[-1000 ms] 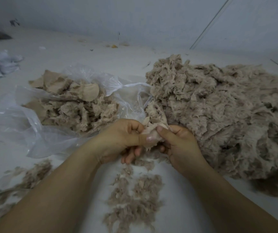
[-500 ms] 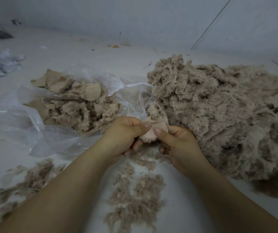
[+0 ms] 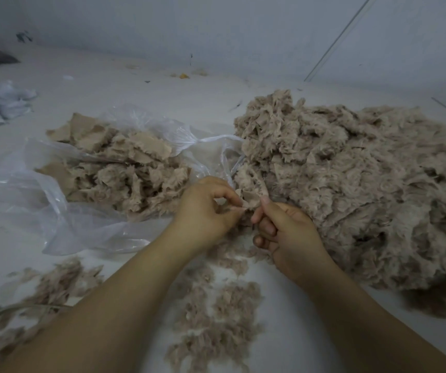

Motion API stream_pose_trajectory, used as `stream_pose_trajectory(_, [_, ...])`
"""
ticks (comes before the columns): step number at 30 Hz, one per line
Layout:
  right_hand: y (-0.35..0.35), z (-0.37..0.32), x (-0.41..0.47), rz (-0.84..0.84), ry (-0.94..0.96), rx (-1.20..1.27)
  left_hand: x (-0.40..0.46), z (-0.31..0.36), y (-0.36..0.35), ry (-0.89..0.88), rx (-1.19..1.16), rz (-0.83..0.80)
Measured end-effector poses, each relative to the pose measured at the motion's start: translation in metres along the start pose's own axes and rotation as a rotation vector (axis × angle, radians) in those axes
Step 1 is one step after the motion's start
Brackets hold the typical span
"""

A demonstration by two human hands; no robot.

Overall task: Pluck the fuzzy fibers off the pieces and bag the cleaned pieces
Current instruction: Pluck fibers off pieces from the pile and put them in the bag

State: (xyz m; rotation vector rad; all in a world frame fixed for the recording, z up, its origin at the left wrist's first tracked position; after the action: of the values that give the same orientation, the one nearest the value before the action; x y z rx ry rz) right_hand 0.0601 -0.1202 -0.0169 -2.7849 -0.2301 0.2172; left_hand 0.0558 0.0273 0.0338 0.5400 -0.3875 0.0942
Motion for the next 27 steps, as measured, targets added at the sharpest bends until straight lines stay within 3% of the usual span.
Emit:
stream_pose_trajectory(4, [0.0,0.001,0.001,0.005,-0.002,-0.035,0.001,-0.002,-0.005,-0.015,0.277,-0.011])
stream_pose_trajectory(9, [-0.002,0.0,0.001,0.014,0.007,-0.118,-0.003,0.022,-0.003,-0.232,0.284,0.01])
stream_pose_trajectory(13, [-0.003,0.002,0.002,0.011,-0.025,-0.116,-0.014,0.039,-0.013,-0.348,0.237,-0.097])
stream_pose_trajectory(17, [0.005,0.005,0.002,0.092,-0.048,-0.057,-0.01,0.031,-0.005,-0.27,0.177,-0.08])
stream_pose_trajectory(21, [0.018,0.009,0.005,0.2,-0.075,0.008,-0.003,0.011,0.026,-0.136,0.17,0.147])
stream_pose_trajectory(24, [0.018,0.009,0.004,0.201,-0.07,0.036,0.0,-0.004,0.039,-0.005,0.036,0.232])
stream_pose_trajectory(27, [0.012,0.003,0.002,0.153,-0.026,0.041,-0.004,0.002,0.033,-0.015,-0.031,0.216])
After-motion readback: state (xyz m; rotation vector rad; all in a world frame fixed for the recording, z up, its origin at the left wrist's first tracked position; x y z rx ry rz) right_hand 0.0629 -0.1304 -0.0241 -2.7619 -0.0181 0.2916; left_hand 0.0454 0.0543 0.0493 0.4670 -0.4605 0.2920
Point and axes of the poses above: each hand's wrist, its own x-axis towards the middle knuckle, its own y-axis out of the back of the hand, z = x × y, the point moved 8 cm from there along x, towards the middle knuckle, and after that the axes turned 1 degree about -y, right-handed, at the moved point
